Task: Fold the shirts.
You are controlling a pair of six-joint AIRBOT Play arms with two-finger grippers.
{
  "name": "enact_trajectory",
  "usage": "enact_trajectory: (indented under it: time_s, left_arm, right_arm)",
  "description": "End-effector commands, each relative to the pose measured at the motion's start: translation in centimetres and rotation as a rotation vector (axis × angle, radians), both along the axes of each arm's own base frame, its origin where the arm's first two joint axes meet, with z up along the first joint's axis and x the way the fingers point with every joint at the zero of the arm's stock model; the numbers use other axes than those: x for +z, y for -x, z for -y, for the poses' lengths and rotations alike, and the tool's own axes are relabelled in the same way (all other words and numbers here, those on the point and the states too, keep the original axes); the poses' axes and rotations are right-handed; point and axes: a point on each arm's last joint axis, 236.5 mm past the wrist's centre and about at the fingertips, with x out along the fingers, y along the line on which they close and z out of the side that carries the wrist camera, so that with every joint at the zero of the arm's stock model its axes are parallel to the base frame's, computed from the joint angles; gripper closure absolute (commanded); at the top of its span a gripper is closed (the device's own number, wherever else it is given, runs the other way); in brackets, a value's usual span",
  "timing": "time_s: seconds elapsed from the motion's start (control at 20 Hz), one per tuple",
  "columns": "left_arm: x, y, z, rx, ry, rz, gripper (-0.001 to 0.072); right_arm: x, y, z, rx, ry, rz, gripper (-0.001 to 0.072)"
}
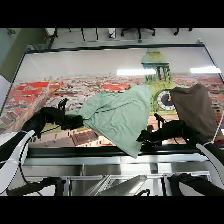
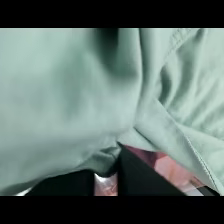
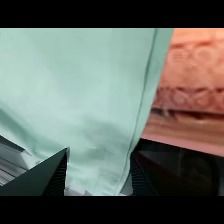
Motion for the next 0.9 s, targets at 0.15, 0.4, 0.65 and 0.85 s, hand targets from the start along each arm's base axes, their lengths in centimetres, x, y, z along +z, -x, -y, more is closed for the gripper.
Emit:
enact_trajectory:
  time_s: [0.15, 0.4, 0.65, 0.85]
  left_arm:
    - [2.2, -0.8, -0.8, -0.013, 0.021, 0.005, 0.0689]
    - [5.4, -2.0, -2.9, 0.048, 0.022, 0.094, 0.0689]
    - [12.5, -3.1, -5.8, 0.127, 0.016, 0.298, 0.0689]
    - [31.3, -3.2, -10.2, 0.228, -0.053, 0.781, 0.0690]
  right_arm:
    - [-1.2, 0.4, -1.4, 0.031, 0.020, 0.011, 0.0477]
    - [-1.0, -0.1, -3.0, 0.055, 0.010, 0.057, 0.0693]
    - [4.5, -4.5, -4.4, 0.063, -0.056, 0.226, 0.0693]
    - [26.1, -13.5, -0.9, -0.022, -0.140, 0.760, 0.0694]
